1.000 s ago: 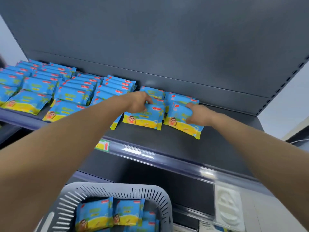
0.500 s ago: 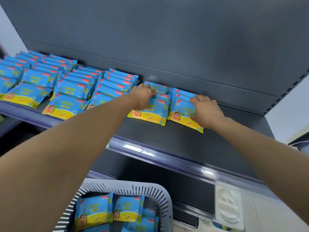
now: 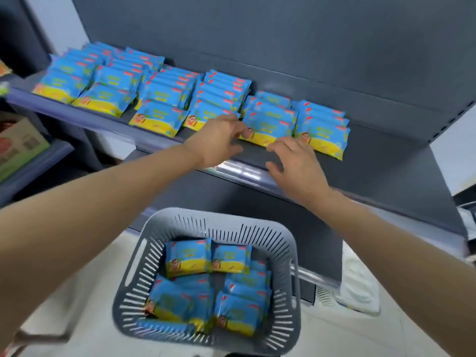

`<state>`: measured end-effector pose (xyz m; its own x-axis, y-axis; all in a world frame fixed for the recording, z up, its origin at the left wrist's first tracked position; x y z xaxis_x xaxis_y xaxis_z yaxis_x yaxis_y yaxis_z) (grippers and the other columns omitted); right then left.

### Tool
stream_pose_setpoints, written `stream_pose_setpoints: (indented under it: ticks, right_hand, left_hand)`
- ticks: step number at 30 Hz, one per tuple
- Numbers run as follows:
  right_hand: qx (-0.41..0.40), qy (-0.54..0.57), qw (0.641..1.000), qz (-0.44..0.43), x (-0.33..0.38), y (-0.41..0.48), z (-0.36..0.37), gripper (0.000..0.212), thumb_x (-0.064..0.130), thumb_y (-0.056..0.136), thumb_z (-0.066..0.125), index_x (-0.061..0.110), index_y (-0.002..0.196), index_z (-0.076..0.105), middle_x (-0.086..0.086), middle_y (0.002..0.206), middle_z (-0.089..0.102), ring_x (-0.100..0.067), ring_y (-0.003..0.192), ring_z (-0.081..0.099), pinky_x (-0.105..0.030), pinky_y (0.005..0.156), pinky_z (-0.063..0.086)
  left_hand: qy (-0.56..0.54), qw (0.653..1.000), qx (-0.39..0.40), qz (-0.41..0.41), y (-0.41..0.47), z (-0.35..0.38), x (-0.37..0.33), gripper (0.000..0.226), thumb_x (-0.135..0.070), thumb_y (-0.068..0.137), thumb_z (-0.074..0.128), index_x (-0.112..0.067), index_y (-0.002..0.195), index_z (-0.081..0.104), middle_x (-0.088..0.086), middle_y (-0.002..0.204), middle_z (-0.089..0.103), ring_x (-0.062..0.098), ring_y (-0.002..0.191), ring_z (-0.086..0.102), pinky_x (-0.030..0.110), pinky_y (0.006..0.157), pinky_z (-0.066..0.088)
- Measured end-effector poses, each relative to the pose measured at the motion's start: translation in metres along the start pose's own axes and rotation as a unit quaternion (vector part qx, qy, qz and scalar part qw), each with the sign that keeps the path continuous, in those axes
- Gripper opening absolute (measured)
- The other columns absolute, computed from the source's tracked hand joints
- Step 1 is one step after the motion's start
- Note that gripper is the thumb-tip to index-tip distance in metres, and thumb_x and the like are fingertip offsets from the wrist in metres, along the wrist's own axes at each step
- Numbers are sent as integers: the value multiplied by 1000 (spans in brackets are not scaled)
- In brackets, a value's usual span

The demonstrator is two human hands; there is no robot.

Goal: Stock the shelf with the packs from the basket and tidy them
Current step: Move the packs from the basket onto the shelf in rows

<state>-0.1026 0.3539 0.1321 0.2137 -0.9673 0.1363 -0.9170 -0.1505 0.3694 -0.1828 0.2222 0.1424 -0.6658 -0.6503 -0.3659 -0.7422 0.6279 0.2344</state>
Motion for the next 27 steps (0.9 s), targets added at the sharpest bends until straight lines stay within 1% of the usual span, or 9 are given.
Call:
stream_pose_setpoints:
  ticks: [4, 8, 11, 14, 16, 19, 21, 24, 27]
  right_hand:
    - [106, 17, 994, -7, 44, -38, 56, 30, 20, 86, 58, 11, 116, 59, -7, 121, 56, -30, 113, 50, -39, 90, 38]
    - [225, 28, 974, 3, 69, -74, 112, 37, 21, 91, 52, 13, 128, 51, -6, 137, 45, -28, 125, 41, -38, 98, 34]
    - [281, 18, 959, 15, 74, -99, 148, 38, 24, 92, 53, 11, 127, 51, -9, 135, 47, -29, 124, 43, -38, 102, 37]
    - [348, 13, 937, 25, 75, -121, 177, 38, 26, 91, 56, 9, 125, 54, -14, 127, 53, -31, 120, 48, -39, 99, 41]
    - [414, 13, 910, 36, 75, -138, 194, 41, 26, 91, 55, 10, 129, 51, -12, 132, 51, -30, 122, 47, -38, 101, 41]
    - [520, -12, 853, 36, 77, -164, 215, 46, 29, 92, 56, 8, 132, 49, -12, 137, 49, -29, 122, 48, -37, 100, 43]
    - [562, -38, 826, 29, 77, -176, 224, 49, 31, 91, 56, 6, 133, 46, -14, 138, 46, -31, 121, 47, -39, 98, 44]
    - [611, -56, 787, 63, 71, -192, 234, 62, 28, 92, 57, 9, 145, 30, -12, 149, 34, -30, 132, 39, -37, 103, 41]
    - [650, -82, 750, 91, 67, -207, 244, 66, 31, 89, 62, 7, 143, 33, -11, 147, 37, -30, 132, 40, -39, 106, 39]
  left_hand:
    - [-8, 991, 124, -41, -79, 36, 22, 23, -12, 81, 65, -6, 103, 63, 12, 103, 58, 27, 97, 55, 32, 84, 42]
    - [1, 954, 283, -103, -155, 88, 46, 31, -18, 84, 66, -12, 114, 60, 5, 112, 59, 22, 103, 56, 25, 84, 40]
    - [6, 911, 389, -134, -200, 131, 65, 41, -22, 80, 71, -14, 119, 58, 4, 118, 58, 23, 106, 56, 29, 89, 42]
    - [29, 875, 459, -150, -232, 162, 83, 51, -25, 78, 74, -13, 124, 54, 6, 124, 56, 26, 112, 54, 33, 93, 43]
    - [57, 858, 491, -141, -245, 178, 90, 56, -25, 79, 73, -10, 128, 51, 8, 125, 55, 28, 113, 54, 34, 93, 44]
    - [99, 839, 524, -109, -257, 199, 98, 56, -21, 79, 73, -7, 129, 51, 11, 128, 54, 30, 116, 53, 40, 99, 45]
    - [103, 829, 539, -112, -261, 210, 104, 53, -10, 78, 72, -4, 126, 53, 13, 131, 54, 31, 118, 51, 40, 101, 44]
    - [107, 826, 543, -109, -262, 217, 102, 40, 6, 80, 65, -1, 117, 51, 18, 130, 51, 33, 111, 53, 41, 94, 43]
    - [125, 831, 533, -103, -263, 225, 102, 63, -1, 81, 67, -3, 135, 35, 16, 140, 42, 34, 121, 48, 42, 99, 43]
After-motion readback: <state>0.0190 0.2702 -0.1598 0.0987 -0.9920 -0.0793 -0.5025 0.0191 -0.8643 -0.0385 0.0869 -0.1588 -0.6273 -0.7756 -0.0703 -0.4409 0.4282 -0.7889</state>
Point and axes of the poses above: each hand's wrist, its own y-axis towards the middle knuckle, its own z-axis out of the palm, x = y × z, the point moved 6 cm from there along y, towards the middle knuckle
